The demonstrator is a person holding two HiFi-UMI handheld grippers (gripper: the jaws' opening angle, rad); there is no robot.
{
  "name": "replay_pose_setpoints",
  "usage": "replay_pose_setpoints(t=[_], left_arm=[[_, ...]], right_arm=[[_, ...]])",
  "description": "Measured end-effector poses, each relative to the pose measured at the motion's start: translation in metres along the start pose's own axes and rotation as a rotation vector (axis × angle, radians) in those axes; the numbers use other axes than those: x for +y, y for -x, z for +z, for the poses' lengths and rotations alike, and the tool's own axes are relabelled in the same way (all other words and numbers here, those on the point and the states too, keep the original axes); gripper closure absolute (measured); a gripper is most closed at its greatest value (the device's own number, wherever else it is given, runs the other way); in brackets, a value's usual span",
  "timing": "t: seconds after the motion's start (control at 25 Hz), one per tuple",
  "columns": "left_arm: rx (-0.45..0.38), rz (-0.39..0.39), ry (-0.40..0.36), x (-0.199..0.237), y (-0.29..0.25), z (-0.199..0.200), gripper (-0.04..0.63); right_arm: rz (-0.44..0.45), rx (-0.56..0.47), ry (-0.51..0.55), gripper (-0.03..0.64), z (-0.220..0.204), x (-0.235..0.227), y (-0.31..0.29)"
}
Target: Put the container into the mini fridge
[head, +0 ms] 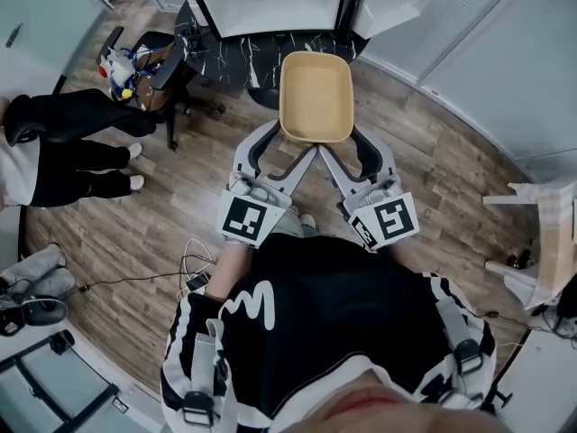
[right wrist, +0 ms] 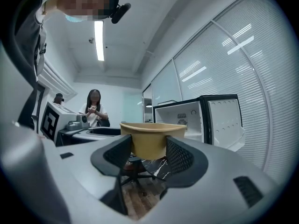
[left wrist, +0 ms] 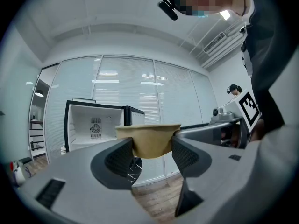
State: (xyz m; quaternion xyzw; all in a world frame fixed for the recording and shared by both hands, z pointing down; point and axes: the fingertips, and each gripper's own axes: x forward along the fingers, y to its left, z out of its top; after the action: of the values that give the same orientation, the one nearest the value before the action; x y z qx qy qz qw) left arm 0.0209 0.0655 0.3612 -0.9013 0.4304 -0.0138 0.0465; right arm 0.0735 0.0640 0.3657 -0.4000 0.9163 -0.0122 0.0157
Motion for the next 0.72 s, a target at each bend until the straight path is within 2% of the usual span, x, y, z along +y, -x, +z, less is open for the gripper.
replay_pose_setpoints(t=[0.32,0.72], left_arm=[[0.002,0.009,0.007,0.003,0.004,-0.006,0.328],[-0.003,-0.012,0.007,0.018,-0.018,-0.008,0.328]], right_arm=[[0.012,0.004,0.002,0.376,-0.005,0.004,-0.003],[-0.010,0.003,0.007,0.376,-0.003,-0.015,-0.021]])
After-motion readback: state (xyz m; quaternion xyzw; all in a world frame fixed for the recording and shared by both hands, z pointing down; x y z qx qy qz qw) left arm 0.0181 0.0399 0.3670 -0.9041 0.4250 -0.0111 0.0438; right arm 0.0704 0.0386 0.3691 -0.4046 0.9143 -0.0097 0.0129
